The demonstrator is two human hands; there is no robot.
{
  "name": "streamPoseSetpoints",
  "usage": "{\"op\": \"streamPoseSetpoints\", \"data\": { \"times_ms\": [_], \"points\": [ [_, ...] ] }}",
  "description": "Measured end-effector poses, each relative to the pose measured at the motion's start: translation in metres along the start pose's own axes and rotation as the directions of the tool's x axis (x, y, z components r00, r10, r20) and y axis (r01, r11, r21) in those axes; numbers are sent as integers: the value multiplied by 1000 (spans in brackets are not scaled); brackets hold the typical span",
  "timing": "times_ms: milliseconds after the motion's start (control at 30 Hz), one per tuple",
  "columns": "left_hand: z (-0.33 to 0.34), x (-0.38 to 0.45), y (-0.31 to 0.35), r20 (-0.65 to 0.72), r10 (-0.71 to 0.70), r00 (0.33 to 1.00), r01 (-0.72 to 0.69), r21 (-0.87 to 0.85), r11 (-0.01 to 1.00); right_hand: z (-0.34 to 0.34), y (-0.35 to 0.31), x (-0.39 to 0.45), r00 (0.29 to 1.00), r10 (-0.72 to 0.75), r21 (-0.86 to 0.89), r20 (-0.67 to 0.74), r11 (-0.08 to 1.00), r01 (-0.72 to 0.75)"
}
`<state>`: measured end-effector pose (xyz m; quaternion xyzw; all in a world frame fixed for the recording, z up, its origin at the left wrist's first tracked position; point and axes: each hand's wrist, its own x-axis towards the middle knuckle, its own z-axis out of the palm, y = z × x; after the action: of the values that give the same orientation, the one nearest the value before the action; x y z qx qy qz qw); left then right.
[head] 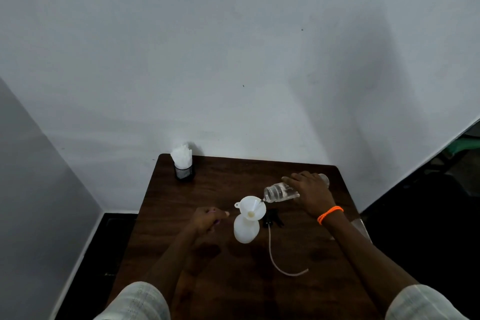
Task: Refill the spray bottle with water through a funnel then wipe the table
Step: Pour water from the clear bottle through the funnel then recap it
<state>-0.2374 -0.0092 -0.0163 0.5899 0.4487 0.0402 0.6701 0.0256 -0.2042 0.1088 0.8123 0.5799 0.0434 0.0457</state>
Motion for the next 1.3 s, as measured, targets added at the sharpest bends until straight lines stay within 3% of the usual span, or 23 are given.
{"op": "streamPoseSetpoints", "data": {
  "times_ms": [633,1300],
  "points": [
    [0,3,-4,-7,-23,1000,24,31,999,3,0,0,998,-16,33,-67,999,19],
    [-1,-15,13,-34,-224,974,210,-236,949,8,-1,5,994,-28,27,-106,999,31]
  ]
}}
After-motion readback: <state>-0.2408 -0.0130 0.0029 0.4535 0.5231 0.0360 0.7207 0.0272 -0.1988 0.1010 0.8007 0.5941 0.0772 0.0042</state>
